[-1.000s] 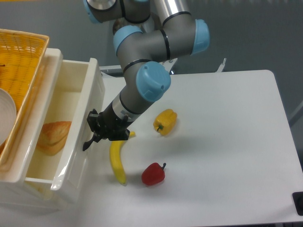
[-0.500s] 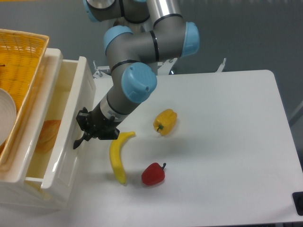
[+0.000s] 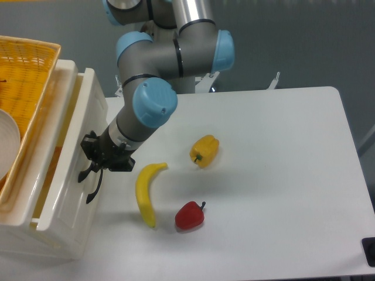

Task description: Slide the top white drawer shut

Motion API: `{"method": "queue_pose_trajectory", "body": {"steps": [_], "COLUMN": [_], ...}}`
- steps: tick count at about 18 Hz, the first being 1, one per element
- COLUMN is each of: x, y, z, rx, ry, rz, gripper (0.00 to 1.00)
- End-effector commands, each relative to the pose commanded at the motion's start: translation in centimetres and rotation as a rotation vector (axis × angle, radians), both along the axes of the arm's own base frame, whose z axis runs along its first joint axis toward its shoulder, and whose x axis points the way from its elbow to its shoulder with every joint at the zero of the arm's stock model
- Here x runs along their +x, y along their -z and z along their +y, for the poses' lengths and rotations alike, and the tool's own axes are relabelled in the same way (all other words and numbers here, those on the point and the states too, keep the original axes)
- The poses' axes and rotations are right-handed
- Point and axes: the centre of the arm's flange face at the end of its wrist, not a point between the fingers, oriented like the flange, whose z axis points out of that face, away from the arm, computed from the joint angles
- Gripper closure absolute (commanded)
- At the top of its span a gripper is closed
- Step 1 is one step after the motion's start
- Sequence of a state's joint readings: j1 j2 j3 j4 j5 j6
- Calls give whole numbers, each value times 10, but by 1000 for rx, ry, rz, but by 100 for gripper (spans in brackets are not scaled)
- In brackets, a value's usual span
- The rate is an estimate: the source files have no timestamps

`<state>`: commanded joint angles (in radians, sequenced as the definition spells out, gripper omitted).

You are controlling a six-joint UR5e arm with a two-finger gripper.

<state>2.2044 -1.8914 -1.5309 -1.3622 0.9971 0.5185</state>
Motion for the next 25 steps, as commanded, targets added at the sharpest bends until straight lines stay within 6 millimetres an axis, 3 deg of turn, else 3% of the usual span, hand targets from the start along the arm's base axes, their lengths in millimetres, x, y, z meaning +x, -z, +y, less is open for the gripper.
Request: {"method": "queue_pose_trajectory", "body": {"steps": [8, 11, 19, 25], "x": [7, 1, -100, -192], "y": [1, 3, -4, 0], "z": [3, 0, -40, -100], "rx": [-2, -6, 7, 14], "ry": [11, 12, -118, -130], "rz": [1, 12, 127, 223], "gripper": [99, 91, 58, 43]}}
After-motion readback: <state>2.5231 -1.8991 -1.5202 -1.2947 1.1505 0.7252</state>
